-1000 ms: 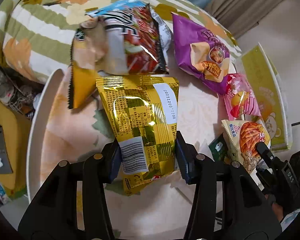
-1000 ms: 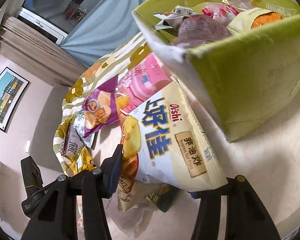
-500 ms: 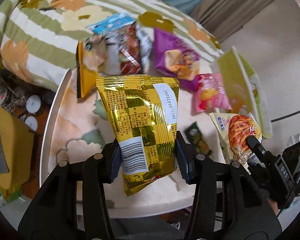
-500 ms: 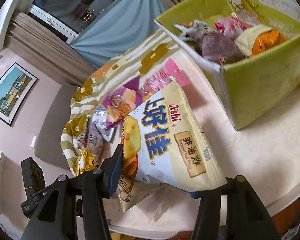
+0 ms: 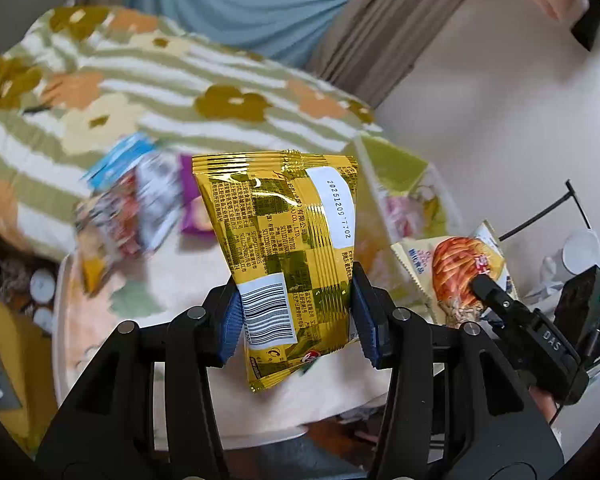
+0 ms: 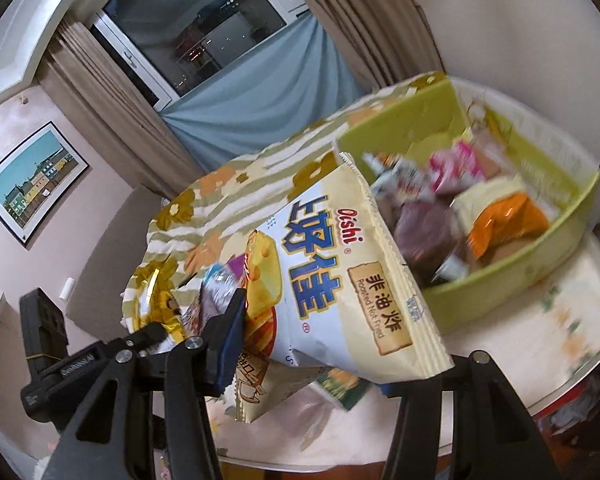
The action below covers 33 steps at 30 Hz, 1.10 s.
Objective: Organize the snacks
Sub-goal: 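Carry both bags over the yellow-green box and open both tools to drop them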
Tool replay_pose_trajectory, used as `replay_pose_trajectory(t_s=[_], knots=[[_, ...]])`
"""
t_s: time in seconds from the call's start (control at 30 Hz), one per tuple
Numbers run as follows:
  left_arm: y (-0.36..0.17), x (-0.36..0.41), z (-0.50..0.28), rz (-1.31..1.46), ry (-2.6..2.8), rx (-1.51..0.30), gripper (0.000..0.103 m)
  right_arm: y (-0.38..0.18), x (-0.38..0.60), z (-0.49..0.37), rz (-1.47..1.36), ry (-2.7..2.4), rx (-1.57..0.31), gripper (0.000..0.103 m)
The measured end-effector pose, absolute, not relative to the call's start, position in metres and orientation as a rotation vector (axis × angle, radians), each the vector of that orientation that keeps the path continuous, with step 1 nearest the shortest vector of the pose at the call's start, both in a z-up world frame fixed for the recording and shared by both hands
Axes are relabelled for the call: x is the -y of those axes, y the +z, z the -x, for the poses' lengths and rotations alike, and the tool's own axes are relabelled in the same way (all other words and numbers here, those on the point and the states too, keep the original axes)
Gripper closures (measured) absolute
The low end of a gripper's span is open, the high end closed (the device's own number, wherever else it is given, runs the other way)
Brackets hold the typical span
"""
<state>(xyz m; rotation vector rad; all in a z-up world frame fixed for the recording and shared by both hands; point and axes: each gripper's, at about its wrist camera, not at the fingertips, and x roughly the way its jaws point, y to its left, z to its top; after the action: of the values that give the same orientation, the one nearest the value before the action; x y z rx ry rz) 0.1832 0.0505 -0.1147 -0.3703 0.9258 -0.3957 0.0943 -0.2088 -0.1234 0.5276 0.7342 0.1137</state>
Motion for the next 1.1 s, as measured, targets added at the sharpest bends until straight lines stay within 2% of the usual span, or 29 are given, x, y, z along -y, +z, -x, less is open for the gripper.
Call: replay_pose_trajectory(t_s=[0.37, 0.6, 0.87, 0.9, 0.97, 1.0, 1.03, 1.1], knots=[[-0.089, 0.104, -0.225, 0.346, -0.483, -0.889, 0.059, -0.091, 0.333, -0.135, -0.440, 0.081, -0.752, 0.054], [-0.108, 0.197, -0.272, 0.327, -0.499, -0.921, 0.059, -0.091, 0.390, -0.160, -0.388, 0.093, -0.765, 0.054], [-0.141, 0.259, -0.314, 0.283, -0.471, -0.991, 0.059, -0.107, 0.426, -0.180, -0.378, 0.124, -0.816, 0.054], [-0.145, 0.264, -0.317, 0.275, -0.472, -1.007, 0.056, -0.108, 0.429, -0.181, -0.377, 0.126, -0.820, 0.054], [-0.148, 0.266, -0.319, 0.263, -0.445, -1.009, 0.040, -0.111, 0.433, -0.182, -0.373, 0.127, -0.825, 0.054], [-0.148, 0.266, -0.318, 0.256, -0.422, -1.006, 0.014, -0.112, 0.435, -0.183, -0.377, 0.130, -0.826, 0.054], [-0.147, 0.263, -0.316, 0.256, -0.400, -0.993, 0.000, -0.113, 0.437, -0.182, -0.382, 0.133, -0.828, 0.054], [-0.144, 0.254, -0.311, 0.276, -0.382, -0.967, 0.001, -0.114, 0.440, -0.182, -0.383, 0.134, -0.832, 0.054]])
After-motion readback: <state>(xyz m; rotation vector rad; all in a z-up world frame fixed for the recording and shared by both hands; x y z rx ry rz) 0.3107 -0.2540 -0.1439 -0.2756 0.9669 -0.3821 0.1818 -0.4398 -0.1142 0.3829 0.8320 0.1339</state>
